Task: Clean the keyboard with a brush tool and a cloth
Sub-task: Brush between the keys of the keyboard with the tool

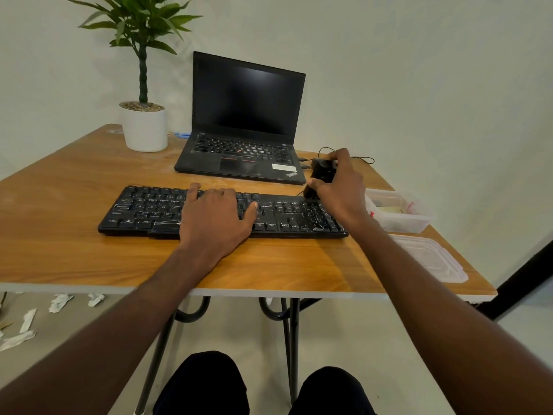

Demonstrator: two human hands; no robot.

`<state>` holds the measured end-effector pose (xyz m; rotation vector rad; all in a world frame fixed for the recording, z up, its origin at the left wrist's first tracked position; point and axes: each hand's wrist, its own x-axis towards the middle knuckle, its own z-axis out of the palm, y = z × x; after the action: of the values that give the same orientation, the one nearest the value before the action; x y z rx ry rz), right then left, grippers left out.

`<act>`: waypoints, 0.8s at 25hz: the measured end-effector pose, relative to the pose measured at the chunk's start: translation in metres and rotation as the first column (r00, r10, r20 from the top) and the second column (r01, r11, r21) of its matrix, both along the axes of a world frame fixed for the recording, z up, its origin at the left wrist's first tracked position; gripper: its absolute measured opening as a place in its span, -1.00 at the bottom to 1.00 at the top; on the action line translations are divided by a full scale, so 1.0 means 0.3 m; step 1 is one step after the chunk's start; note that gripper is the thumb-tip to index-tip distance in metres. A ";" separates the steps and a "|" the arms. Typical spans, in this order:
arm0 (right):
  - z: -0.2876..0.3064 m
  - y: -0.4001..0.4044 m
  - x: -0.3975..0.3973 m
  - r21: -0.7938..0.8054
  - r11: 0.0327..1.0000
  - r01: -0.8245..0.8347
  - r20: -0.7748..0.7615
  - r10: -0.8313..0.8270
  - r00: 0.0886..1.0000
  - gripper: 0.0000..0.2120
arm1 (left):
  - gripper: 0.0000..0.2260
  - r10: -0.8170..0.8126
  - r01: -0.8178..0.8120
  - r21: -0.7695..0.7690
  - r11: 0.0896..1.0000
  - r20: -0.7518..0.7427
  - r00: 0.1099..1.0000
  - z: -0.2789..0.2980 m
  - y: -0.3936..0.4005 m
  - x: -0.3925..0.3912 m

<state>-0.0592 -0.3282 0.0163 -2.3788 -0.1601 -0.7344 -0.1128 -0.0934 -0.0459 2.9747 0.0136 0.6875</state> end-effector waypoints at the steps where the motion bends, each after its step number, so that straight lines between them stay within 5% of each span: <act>1: 0.001 0.016 0.003 0.112 0.993 -0.042 -0.058 0.049 0.997 -0.51 | -0.35 0.000 0.000 0.000 1.000 0.003 1.000 -0.002 0.001 0.000; 4: 0.007 0.043 0.018 0.468 0.881 -0.075 -0.187 0.181 0.966 -0.49 | -0.35 -0.003 0.003 -0.004 1.000 0.012 1.000 -0.001 0.002 0.000; 5: 0.011 0.047 0.014 0.401 0.914 -0.062 -0.172 0.142 0.975 -0.49 | -0.36 -0.004 0.004 -0.008 1.000 0.008 1.000 0.001 0.001 0.000; 8: 0.005 0.046 0.003 -0.151 0.986 0.066 -0.028 -0.071 0.997 -0.46 | -0.37 -0.011 0.011 -0.017 1.000 0.022 1.000 -0.001 0.002 0.001; 11: -0.003 0.076 -0.008 -0.280 0.953 0.111 0.002 -0.115 0.993 -0.39 | -0.38 -0.020 0.021 -0.021 1.000 0.048 0.999 -0.010 0.004 0.008; 16: -0.006 0.254 -0.027 0.046 0.991 -0.126 -0.042 0.128 0.991 -0.52 | -0.41 -0.034 0.043 -0.111 0.993 0.086 0.996 -0.003 -0.006 0.000; 20: 0.009 0.341 -0.027 0.296 0.940 -0.168 -0.058 0.193 0.979 -0.53 | -0.48 -0.060 0.179 -0.395 0.901 0.294 0.954 0.028 0.035 -0.051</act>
<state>-0.0672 -0.2258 0.0190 -2.0787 -0.2158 -0.5269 -0.1280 -0.0829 -0.0376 2.4291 -0.0379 0.9405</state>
